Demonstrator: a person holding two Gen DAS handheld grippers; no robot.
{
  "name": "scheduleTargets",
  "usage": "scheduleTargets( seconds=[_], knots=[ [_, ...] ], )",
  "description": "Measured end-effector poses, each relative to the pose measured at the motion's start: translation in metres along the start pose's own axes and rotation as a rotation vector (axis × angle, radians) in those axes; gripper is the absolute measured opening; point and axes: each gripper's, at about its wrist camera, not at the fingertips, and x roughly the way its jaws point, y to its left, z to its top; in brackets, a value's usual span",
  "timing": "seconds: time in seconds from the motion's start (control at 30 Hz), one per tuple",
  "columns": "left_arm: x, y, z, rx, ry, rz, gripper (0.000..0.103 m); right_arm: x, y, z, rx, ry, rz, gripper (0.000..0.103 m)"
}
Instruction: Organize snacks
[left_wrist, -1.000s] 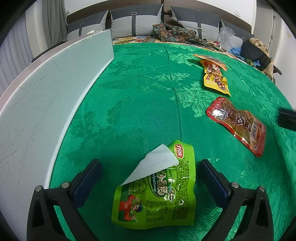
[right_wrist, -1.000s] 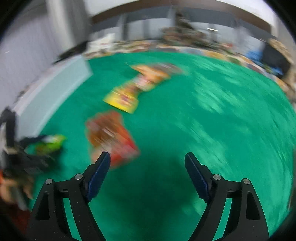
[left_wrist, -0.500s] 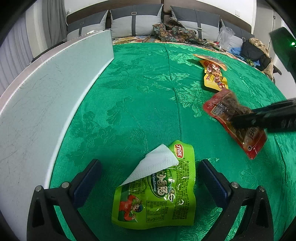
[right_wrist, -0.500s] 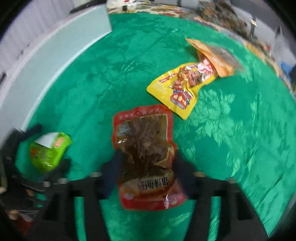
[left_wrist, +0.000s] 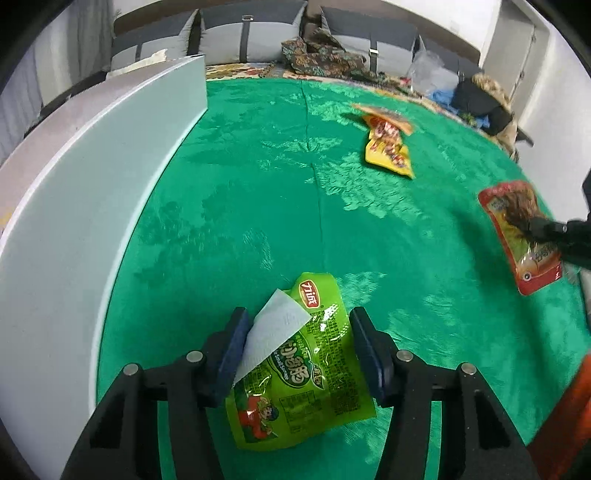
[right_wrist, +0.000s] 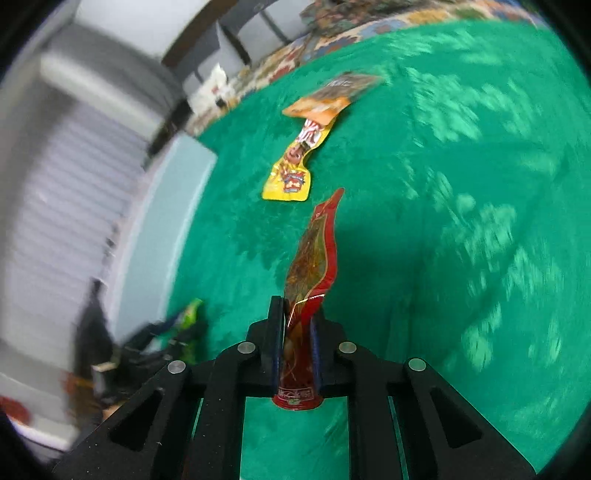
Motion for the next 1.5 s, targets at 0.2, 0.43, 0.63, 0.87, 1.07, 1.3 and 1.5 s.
scheduleTargets(
  seconds=[0.2, 0.43, 0.63, 0.87, 1.07, 1.3, 1.5],
  knots=[
    [-0.049, 0.013, 0.005, -0.130, -0.067, -0.094, 0.055, -0.015, 0.020, 0.004, 0.029, -0.028, 0.114, 0.013],
    [-0.147, 0.099, 0.027, -0.305, -0.240, -0.059, 0.055, 0.011, 0.166, 0.025, -0.179, -0.002, 0.297, 0.013],
    [-0.180, 0.206, 0.015, -0.421, -0.256, 0.226, 0.057, 0.092, 0.311, 0.005, -0.351, 0.131, 0.418, 0.014],
    [-0.168, 0.252, -0.030, -0.554, -0.175, 0.376, 0.093, 0.175, 0.347, -0.039, -0.389, 0.255, 0.283, 0.062],
    [-0.170, 0.204, -0.025, -0.498, -0.254, 0.271, 0.093, 0.146, 0.239, -0.043, -0.456, 0.067, -0.033, 0.062],
    [-0.137, 0.087, 0.025, -0.264, -0.257, 0.035, 0.102, 0.075, 0.066, -0.040, -0.446, -0.101, -0.546, 0.062],
    [-0.049, -0.020, 0.037, -0.044, -0.105, -0.055, 0.102, 0.009, -0.015, -0.038, -0.313, -0.209, -0.709, 0.062]
  ],
)
